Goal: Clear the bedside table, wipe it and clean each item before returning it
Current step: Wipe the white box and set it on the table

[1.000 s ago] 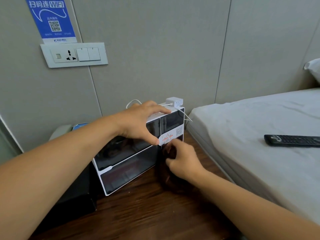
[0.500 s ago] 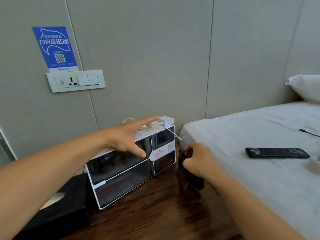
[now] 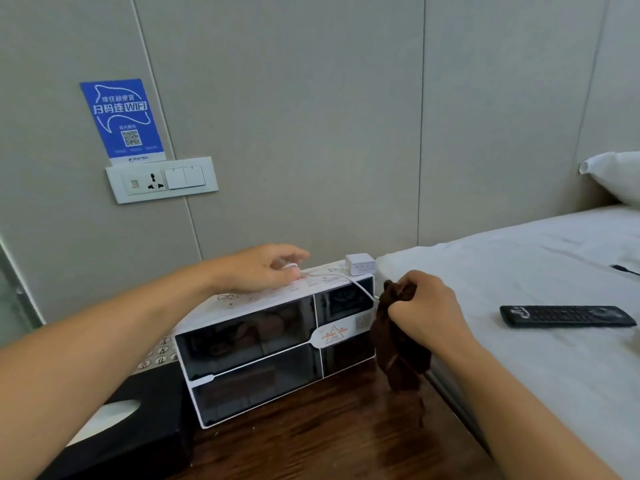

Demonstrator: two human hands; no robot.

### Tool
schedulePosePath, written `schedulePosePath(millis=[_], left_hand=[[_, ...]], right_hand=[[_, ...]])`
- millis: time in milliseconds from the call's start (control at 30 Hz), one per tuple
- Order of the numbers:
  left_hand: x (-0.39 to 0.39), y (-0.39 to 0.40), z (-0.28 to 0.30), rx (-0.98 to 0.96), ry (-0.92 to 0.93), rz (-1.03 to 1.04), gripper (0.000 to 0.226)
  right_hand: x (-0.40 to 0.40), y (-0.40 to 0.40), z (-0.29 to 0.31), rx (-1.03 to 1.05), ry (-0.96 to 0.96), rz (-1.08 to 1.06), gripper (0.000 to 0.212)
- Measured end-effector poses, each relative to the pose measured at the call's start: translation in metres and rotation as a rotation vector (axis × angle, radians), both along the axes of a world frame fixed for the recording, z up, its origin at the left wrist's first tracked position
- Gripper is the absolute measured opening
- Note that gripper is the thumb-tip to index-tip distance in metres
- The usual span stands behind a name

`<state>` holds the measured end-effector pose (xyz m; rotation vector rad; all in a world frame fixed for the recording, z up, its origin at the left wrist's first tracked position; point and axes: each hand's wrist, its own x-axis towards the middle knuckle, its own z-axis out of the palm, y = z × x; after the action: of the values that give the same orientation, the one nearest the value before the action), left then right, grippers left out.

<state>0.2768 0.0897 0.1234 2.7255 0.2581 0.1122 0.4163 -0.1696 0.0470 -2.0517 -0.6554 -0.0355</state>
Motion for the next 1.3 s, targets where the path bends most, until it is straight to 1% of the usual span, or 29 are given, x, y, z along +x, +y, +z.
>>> schedulePosePath(millis=[67,167,233,300,367,433,500,533,600,667,733,800,867,967,1000,1100,1167,1233,1300], left_hand=[[0.005,0.006,0.006,0.121,0.021,-0.013,0.033],[0.013,0.007,0.014,0.379,0.05,-0.041,0.016],[0.017,0.005,0.021,0.526,0.034,-0.063,0.018],[0.018,-0.001,0.031,0.587,-0.011,-0.08,0.02],[0.012,-0.013,0.042,0.567,-0.073,-0.101,0.015],[0.0,-0.031,0.049,0.463,-0.122,-0.123,0.012],[-0.018,-0.05,0.048,0.272,-0.146,-0.129,0.012],[-0.026,-0.059,0.043,0.135,-0.142,-0.112,0.012],[-0.045,-0.074,0.029,-0.1,-0.13,-0.048,0.015],[-0.062,-0.084,0.01,-0.217,-0.135,-0.003,0.019],[-0.079,-0.092,-0.012,-0.268,-0.164,0.007,0.017],[-0.095,-0.098,-0.036,-0.305,-0.206,0.025,0.014],[-0.109,-0.102,-0.06,-0.307,-0.221,0.046,0.013],[-0.119,-0.11,-0.093,-0.143,-0.199,0.087,0.011],[-0.12,-0.113,-0.103,-0.128,-0.206,0.121,0.01],[-0.122,-0.118,-0.123,-0.199,-0.283,0.224,0.007],[-0.123,-0.116,-0.13,-0.135,-0.286,0.259,0.008],[-0.126,-0.113,-0.13,0.012,-0.218,0.273,0.02],[-0.133,-0.107,-0.124,0.157,-0.175,0.255,0.044]], right_hand=[[0.0,0.0,0.001,0.017,0.019,-0.012,0.018],[0.0,0.001,0.002,0.035,0.031,-0.015,0.02],[0.001,0.001,0.005,0.048,0.031,-0.025,0.02],[0.003,0.001,0.008,0.079,0.027,-0.037,0.02],[0.003,0.0,0.014,0.127,0.004,-0.038,0.021],[0.0,-0.004,0.024,0.15,-0.081,0.01,0.023],[-0.007,-0.013,0.039,0.156,-0.187,0.142,0.028],[-0.011,-0.019,0.047,0.174,-0.216,0.223,0.032],[-0.02,-0.031,0.063,0.226,-0.222,0.38,0.036],[-0.03,-0.039,0.072,0.24,-0.218,0.499,0.037],[-0.039,-0.041,0.073,0.164,-0.245,0.575,0.039],[-0.048,-0.04,0.069,0.041,-0.268,0.633,0.04],[-0.054,-0.039,0.063,-0.105,-0.299,0.669,0.042],[-0.057,-0.042,0.059,-0.265,-0.311,0.695,0.04],[-0.057,-0.043,0.058,-0.29,-0.298,0.686,0.039],[-0.057,-0.042,0.054,-0.293,-0.273,0.644,0.036],[-0.055,-0.04,0.05,-0.26,-0.26,0.62,0.034],[-0.051,-0.039,0.049,-0.207,-0.221,0.604,0.032],[-0.045,-0.039,0.051,-0.139,-0.188,0.583,0.032]])
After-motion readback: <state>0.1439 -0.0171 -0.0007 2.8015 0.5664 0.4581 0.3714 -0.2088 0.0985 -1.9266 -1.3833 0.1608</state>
